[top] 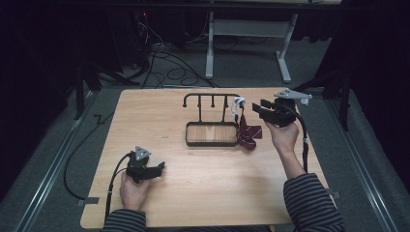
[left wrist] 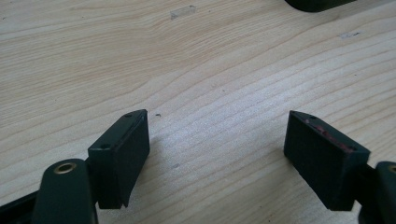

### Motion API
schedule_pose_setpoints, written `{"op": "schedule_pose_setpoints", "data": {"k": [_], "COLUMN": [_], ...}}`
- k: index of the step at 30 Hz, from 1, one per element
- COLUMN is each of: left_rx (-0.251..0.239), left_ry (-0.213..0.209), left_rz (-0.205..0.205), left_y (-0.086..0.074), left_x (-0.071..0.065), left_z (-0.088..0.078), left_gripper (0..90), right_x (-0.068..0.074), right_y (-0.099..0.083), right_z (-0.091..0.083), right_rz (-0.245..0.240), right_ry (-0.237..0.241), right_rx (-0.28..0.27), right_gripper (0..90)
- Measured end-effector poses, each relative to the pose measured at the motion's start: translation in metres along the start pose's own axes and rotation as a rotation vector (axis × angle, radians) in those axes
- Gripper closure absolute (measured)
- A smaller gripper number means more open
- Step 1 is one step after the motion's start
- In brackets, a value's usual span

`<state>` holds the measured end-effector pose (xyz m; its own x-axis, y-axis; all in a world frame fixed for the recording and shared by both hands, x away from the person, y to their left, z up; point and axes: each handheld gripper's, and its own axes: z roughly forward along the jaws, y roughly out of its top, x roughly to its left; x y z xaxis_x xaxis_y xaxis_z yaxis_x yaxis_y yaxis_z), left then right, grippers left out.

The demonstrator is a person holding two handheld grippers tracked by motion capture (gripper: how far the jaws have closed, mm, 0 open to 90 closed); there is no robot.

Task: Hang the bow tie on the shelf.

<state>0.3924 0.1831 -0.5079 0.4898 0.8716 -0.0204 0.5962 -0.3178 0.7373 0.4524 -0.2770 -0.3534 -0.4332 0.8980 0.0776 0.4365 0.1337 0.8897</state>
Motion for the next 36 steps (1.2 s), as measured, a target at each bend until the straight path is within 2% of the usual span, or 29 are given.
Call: {"op": "schedule_pose_setpoints", "data": {"k": [9,23,36], "left_rx": [0.000,-0.001,0.000], "left_ry": [0.001,0.001,0.000], "left_rz": [0.000,-0.001,0.000], "left_y": [0.000,0.000,0.000], "left_x": [0.000,0.000,0.000], "left_z": [0.000,0.000,0.000], "left_gripper": [22.8,22.8,22.8], "right_x": [-0.007,-0.014,-0.018], "right_y": [-0.009,-0.028,-0.044], "right_z": [-0.017,-0.053,-0.076], "right_rz": [0.020,0.036,0.050], "right_ry": [-0.012,-0.024,-0.031], "right_rx": [-0.014,-0.038,-0.046], "right_gripper": [58.3,57.0,56.5]}}
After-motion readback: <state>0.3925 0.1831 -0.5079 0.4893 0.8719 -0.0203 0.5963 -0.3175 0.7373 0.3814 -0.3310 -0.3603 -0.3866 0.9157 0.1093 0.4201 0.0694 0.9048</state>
